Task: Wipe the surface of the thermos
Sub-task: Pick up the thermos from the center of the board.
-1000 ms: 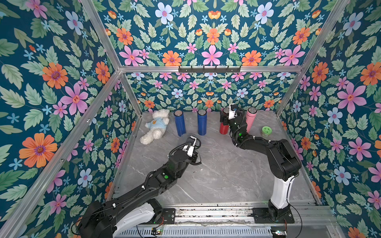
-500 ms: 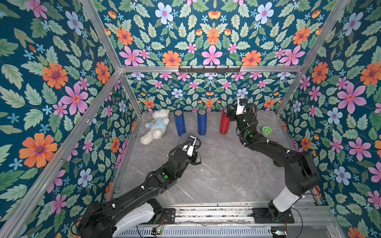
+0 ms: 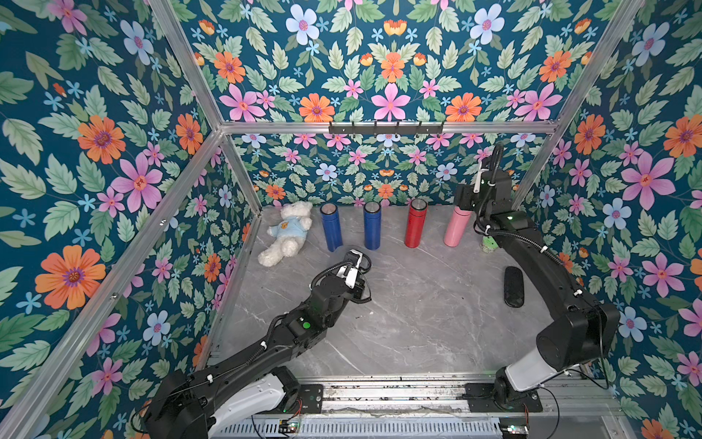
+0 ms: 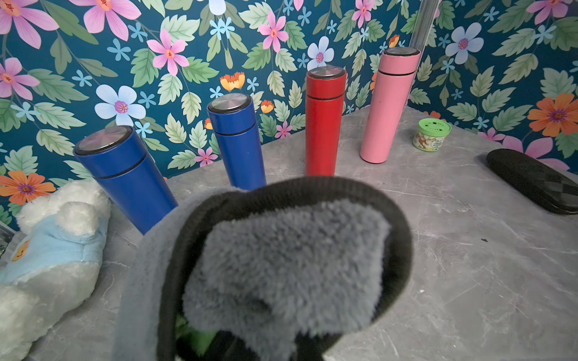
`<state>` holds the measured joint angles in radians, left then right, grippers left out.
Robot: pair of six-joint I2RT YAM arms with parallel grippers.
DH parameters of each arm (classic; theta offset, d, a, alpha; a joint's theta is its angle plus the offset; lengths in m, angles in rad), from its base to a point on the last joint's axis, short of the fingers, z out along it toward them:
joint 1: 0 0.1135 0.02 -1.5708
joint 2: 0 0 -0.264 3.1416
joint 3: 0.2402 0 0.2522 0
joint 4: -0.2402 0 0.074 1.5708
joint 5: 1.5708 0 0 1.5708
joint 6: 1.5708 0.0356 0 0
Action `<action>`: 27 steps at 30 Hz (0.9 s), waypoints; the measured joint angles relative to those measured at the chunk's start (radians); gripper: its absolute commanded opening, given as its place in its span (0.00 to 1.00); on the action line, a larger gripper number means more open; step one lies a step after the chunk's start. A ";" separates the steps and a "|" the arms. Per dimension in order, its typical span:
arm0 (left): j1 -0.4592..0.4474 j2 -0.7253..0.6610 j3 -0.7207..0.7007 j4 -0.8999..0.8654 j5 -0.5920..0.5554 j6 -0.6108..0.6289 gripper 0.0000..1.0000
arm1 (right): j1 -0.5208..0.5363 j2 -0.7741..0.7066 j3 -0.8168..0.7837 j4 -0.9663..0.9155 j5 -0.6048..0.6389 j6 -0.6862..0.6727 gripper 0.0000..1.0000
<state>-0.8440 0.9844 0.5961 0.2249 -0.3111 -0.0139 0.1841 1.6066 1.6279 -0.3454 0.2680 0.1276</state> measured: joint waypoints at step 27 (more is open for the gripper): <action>0.000 0.015 0.016 -0.038 0.003 -0.006 0.00 | -0.112 0.274 0.163 -0.214 -0.217 0.011 0.90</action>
<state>-0.8440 0.9993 0.6117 0.1867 -0.3077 -0.0200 0.0723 1.8801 1.7912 -0.5594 0.0505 0.1387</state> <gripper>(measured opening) 0.116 0.902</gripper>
